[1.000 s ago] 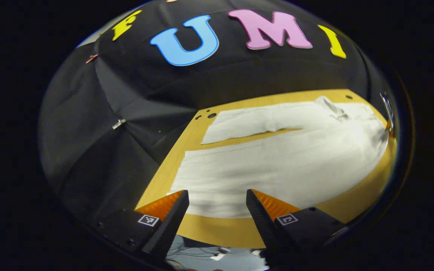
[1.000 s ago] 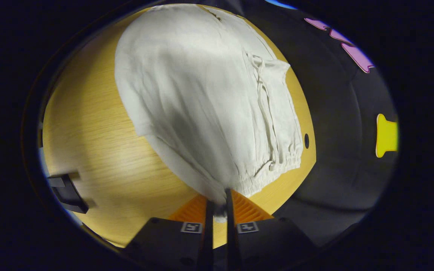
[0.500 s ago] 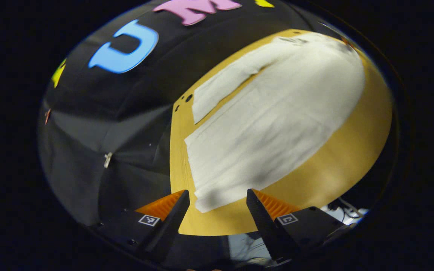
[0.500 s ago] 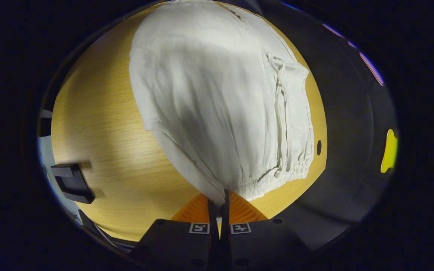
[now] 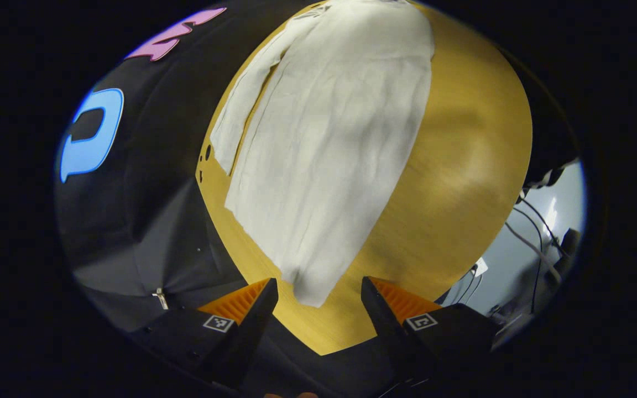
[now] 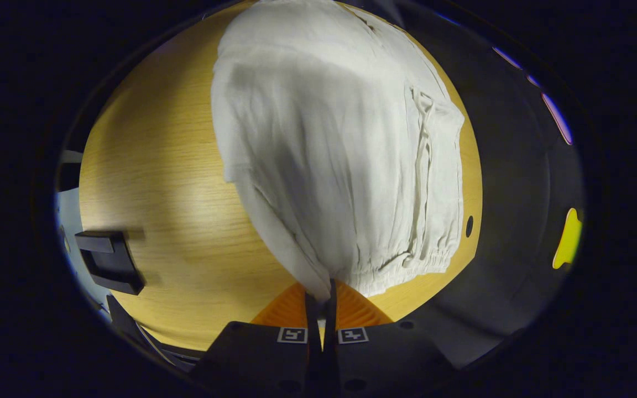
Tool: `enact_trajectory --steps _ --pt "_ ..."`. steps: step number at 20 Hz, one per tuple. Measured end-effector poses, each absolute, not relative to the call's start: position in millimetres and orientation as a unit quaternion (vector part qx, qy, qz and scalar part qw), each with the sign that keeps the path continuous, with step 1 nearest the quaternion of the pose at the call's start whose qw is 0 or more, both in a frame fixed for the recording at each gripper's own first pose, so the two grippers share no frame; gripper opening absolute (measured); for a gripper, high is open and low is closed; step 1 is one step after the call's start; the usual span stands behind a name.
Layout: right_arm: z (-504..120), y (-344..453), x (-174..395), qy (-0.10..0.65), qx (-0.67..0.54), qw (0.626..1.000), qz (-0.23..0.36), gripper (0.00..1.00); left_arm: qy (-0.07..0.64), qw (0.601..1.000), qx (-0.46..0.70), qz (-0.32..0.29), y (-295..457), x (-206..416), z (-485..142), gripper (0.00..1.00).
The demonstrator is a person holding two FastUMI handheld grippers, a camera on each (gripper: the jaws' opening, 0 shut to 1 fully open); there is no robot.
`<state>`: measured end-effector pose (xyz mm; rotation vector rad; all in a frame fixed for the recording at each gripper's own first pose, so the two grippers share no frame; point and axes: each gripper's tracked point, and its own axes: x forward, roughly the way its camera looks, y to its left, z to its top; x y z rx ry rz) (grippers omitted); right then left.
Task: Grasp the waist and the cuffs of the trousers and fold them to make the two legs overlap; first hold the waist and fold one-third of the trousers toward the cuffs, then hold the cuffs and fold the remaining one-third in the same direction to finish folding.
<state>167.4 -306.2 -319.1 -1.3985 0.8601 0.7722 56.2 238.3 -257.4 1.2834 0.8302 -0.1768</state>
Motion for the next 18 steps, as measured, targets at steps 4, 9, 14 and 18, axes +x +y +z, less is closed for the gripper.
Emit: enact_trajectory --steps 4,9,14,18 --pt "-319 -307 169 0.380 -0.600 0.619 0.335 0.05 0.378 0.698 0.598 -0.115 246 79 -255 0.88" --pt "-319 -307 169 0.378 -0.597 0.625 0.331 0.05 0.397 0.652 0.630 -0.143 246 111 -254 0.70" --pt "-319 -308 170 0.371 -0.597 0.635 0.321 0.05 0.414 0.630 0.641 -0.146 245 111 -260 0.27" --pt "-318 -309 170 0.361 -0.604 0.639 0.312 0.05 0.419 0.653 0.619 -0.122 241 108 -262 0.08"
